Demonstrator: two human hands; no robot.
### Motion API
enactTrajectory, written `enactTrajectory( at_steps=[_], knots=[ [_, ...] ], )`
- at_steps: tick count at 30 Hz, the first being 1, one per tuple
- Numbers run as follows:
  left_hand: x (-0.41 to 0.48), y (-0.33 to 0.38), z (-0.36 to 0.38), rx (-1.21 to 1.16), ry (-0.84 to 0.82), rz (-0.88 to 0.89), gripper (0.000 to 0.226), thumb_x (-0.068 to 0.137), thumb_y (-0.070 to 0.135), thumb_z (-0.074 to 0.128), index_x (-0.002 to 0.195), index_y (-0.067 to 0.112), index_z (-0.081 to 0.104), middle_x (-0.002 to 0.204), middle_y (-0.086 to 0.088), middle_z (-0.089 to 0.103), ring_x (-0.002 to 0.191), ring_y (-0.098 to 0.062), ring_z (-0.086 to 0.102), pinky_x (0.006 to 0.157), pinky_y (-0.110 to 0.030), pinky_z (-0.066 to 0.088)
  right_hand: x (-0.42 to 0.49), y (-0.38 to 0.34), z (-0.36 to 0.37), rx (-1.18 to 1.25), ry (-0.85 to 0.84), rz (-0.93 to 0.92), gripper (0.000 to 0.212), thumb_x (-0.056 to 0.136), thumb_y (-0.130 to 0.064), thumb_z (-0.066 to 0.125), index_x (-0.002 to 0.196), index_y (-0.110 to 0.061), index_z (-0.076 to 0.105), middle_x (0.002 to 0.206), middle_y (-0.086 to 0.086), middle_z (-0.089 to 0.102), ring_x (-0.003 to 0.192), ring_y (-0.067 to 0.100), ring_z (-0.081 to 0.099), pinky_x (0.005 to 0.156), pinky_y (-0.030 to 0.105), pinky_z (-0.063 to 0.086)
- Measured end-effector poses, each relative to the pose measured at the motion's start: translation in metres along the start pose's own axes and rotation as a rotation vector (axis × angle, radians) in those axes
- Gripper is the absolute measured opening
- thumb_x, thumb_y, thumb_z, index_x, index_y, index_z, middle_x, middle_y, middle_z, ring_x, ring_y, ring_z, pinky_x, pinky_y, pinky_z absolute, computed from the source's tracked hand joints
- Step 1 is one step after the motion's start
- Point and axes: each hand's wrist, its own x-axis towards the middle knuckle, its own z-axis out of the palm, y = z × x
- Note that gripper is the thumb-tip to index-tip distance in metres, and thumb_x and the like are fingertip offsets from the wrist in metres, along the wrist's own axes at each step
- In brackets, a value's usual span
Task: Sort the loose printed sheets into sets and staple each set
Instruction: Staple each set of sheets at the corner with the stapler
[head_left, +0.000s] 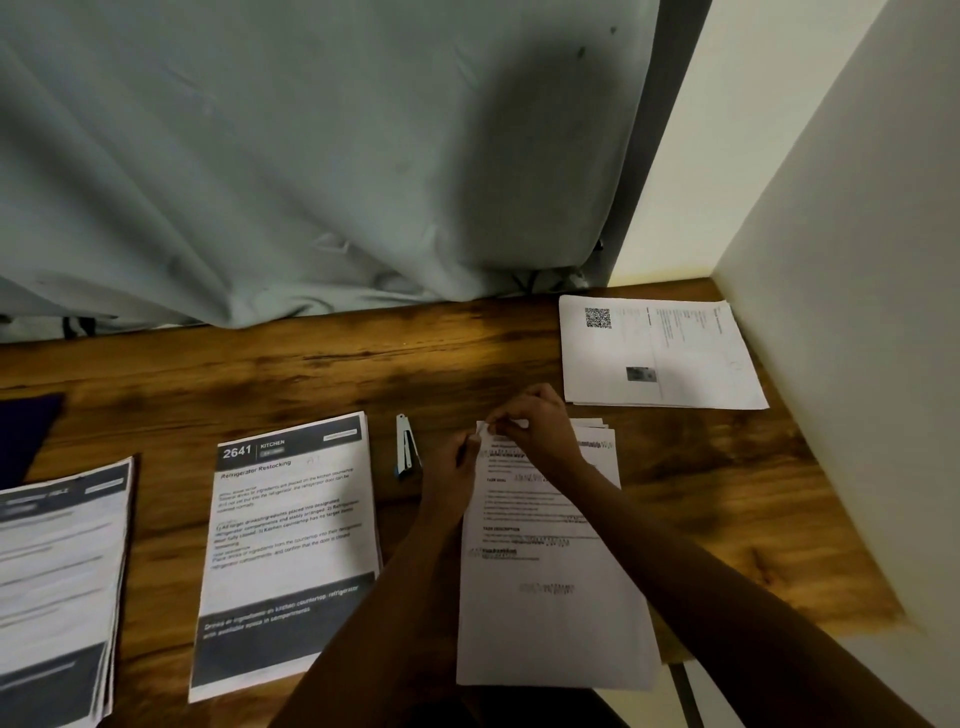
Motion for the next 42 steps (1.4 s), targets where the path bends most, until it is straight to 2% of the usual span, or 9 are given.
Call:
enactTrajectory(
  at_steps=[7,14,18,23,26,29,34,38,42],
  knots=[
    [-0.001,-0.003,0.000,0.008,0.006,0.019,0.019,0.097,0.019,0.050,0.110,0.011,0.061,0.090,0.001,0.065,0.079,-0.008,0.063,0.066,-0.018,0.049,0.007,-0.003,-0.001,-0.107,-0.038,-0.064,0.016,0.083,-0.025,0.067,0.097,-0.024,0.073,0.091,-0.007,0.066,0.099,0.014,0.042,0.080,0.030,0.028],
    [0.000,-0.003,0.002,0.028,0.084,0.025,0.022,0.096,0.022,0.052,0.111,0.011,0.063,0.094,0.000,0.066,0.084,-0.012,0.063,0.069,-0.019,0.049,0.005,-0.003,0.002,-0.117,-0.019,-0.092,0.020,0.086,-0.027,0.064,0.104,-0.023,0.071,0.093,-0.007,0.068,0.099,0.014,0.044,0.078,0.029,0.026],
    [-0.002,0.003,0.004,0.010,0.120,0.022,0.019,0.096,0.023,0.052,0.105,0.012,0.064,0.088,0.002,0.065,0.081,-0.012,0.063,0.070,-0.023,0.051,0.003,-0.003,0.003,-0.102,-0.049,-0.084,0.021,0.090,-0.025,0.059,0.108,-0.023,0.069,0.098,-0.005,0.069,0.100,0.014,0.045,0.081,0.030,0.030],
    [-0.008,0.008,0.007,0.012,0.169,0.030,0.012,0.096,0.023,0.052,0.093,0.017,0.062,0.076,0.013,0.057,0.071,0.001,0.056,0.060,-0.012,0.041,0.005,-0.002,0.001,-0.126,-0.150,-0.069,0.023,0.094,-0.026,0.052,0.112,-0.022,0.066,0.108,-0.001,0.065,0.111,0.018,0.045,0.091,0.036,0.035],
    [-0.011,0.011,0.010,0.001,0.214,-0.027,0.014,0.096,0.025,0.051,0.090,0.016,0.060,0.075,0.012,0.056,0.070,0.000,0.054,0.059,-0.012,0.037,0.007,-0.001,0.002,-0.068,-0.189,-0.064,0.018,0.093,-0.024,0.052,0.104,-0.022,0.066,0.103,-0.002,0.067,0.103,0.016,0.055,0.093,0.039,0.043],
    [-0.011,0.010,0.016,-0.034,0.277,-0.093,0.020,0.097,0.025,0.049,0.089,0.011,0.061,0.079,0.004,0.058,0.071,-0.004,0.055,0.058,-0.014,0.036,0.005,-0.005,-0.001,0.017,-0.190,-0.024,0.017,0.093,-0.018,0.055,0.104,-0.017,0.067,0.102,0.000,0.068,0.092,0.010,0.060,0.086,0.031,0.051],
    [-0.008,0.005,0.023,-0.069,0.309,-0.150,0.025,0.099,0.026,0.045,0.091,0.008,0.061,0.086,-0.007,0.062,0.078,-0.017,0.059,0.062,-0.020,0.042,0.002,-0.007,0.004,0.035,-0.164,0.014,0.019,0.094,-0.018,0.054,0.107,-0.016,0.067,0.106,0.001,0.067,0.093,0.010,0.061,0.085,0.025,0.049],
    [-0.006,0.003,0.028,-0.083,0.342,-0.198,0.031,0.100,0.029,0.043,0.107,0.006,0.062,0.099,-0.011,0.064,0.089,-0.020,0.061,0.068,-0.023,0.046,0.000,-0.004,0.009,0.007,-0.119,-0.013,0.019,0.094,-0.018,0.053,0.105,-0.016,0.068,0.104,0.001,0.068,0.091,0.009,0.061,0.084,0.026,0.049],
    [-0.006,0.003,0.028,-0.079,0.361,-0.248,0.031,0.100,0.028,0.042,0.109,0.005,0.061,0.101,-0.010,0.061,0.088,-0.017,0.057,0.070,-0.023,0.042,-0.001,0.002,0.005,-0.084,-0.210,-0.039,0.020,0.095,-0.021,0.048,0.107,-0.018,0.064,0.106,0.002,0.064,0.099,0.014,0.057,0.094,0.036,0.042]
  ],
)
